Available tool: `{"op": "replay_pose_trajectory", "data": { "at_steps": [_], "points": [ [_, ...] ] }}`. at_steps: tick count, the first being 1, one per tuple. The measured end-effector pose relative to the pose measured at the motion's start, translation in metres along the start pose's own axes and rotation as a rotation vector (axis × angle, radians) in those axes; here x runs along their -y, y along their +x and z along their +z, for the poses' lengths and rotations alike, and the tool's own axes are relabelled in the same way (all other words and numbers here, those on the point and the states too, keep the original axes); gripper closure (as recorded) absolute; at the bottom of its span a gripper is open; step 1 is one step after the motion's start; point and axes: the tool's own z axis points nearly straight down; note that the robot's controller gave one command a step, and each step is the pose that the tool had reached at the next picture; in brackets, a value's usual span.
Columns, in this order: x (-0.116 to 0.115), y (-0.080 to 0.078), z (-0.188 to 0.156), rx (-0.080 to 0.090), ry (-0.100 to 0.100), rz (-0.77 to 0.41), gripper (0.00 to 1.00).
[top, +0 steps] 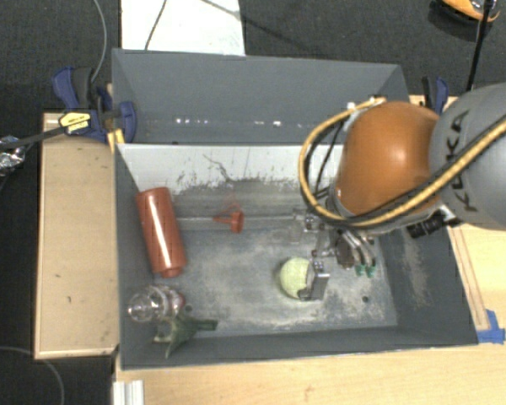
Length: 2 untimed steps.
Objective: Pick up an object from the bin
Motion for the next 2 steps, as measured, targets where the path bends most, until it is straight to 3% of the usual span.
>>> {"op": "replay_pose_trajectory", "data": {
  "at_steps": [1, 2],
  "points": [
    [0.012, 0.000, 0.017, 0.007, -0.003, 0.051, 0.00],
    [0.036, -0.007, 0.061, 0.002, -0.001, 0.283, 0.00]
  ]
}}
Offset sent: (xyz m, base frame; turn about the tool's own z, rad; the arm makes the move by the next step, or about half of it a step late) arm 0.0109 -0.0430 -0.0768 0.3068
